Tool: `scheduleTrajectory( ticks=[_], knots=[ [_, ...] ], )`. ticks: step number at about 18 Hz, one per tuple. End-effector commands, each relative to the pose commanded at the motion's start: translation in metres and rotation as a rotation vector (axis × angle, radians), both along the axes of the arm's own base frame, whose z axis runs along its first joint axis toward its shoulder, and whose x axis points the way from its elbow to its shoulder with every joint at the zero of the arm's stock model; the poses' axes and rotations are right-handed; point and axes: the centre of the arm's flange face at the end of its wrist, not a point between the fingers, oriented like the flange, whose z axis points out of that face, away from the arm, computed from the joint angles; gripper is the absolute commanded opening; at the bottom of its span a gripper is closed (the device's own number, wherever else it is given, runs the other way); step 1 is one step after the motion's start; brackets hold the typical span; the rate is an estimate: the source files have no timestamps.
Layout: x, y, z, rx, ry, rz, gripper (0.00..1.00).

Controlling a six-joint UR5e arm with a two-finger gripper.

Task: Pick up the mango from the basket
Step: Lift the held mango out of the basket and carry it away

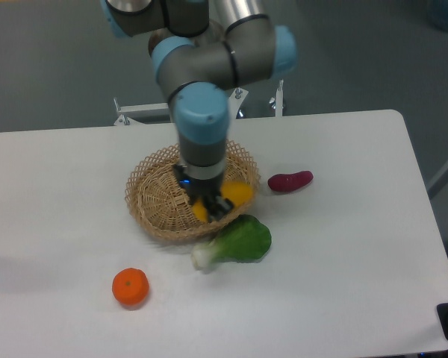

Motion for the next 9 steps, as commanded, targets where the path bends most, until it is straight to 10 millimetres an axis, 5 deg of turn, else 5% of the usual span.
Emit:
scheduleTrajectory(
  ticks=[5,9],
  knots=[
    [-0.082,-0.013,-0.002,0.014,0.023,0.056,0.45],
    [-0.127,-0.026,-0.009,0.014,0.033,0.074,0.45]
  ],
)
